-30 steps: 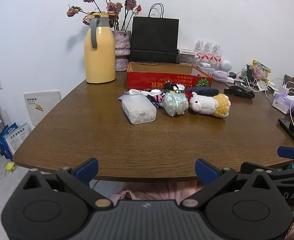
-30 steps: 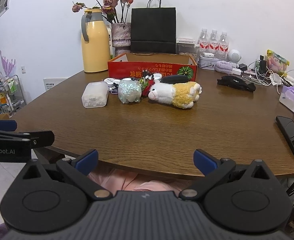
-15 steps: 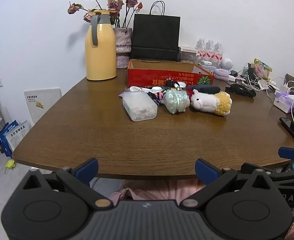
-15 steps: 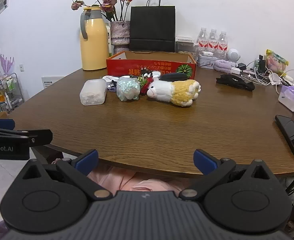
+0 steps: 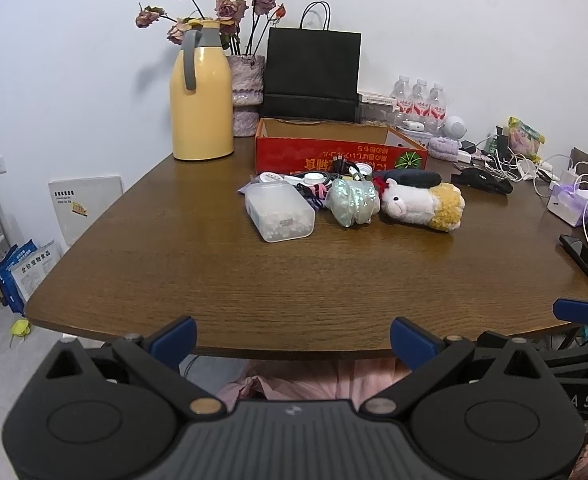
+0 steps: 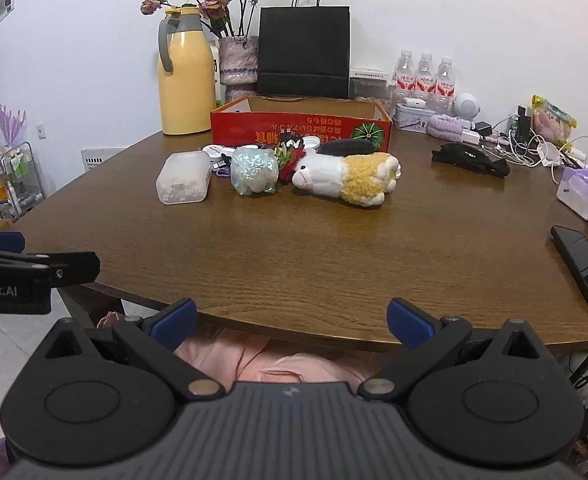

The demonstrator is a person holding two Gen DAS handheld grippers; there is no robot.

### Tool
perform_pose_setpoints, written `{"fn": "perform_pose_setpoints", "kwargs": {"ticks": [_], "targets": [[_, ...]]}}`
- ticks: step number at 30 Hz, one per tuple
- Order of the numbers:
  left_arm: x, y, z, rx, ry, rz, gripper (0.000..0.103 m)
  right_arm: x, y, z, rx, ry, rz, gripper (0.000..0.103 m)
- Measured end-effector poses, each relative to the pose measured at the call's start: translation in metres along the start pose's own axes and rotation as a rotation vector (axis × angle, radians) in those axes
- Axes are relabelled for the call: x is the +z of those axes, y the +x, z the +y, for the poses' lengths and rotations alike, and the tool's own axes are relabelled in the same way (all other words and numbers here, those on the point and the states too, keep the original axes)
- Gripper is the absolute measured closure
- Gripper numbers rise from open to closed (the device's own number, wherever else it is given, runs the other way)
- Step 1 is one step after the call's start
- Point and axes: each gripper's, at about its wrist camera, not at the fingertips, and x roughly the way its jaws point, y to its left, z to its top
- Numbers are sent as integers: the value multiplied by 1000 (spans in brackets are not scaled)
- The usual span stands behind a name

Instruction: Organize objects

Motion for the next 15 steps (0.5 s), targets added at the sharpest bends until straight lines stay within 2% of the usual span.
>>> {"fn": "perform_pose_setpoints", "kwargs": {"ticks": [6,10,13,15], "targets": [[1,0,0,-3,3,-1,0,0,0,1,2,-4,-9,0],[6,5,5,-4,-6,-33,0,2,9,0,2,-9,-2,0],[13,20,9,-18,-7,-43,0,10,23,-4,-14,-12,-16,0],[18,34,10,-37,-5,-11,2,18,35,-10,-17,-1,-18,0]]}}
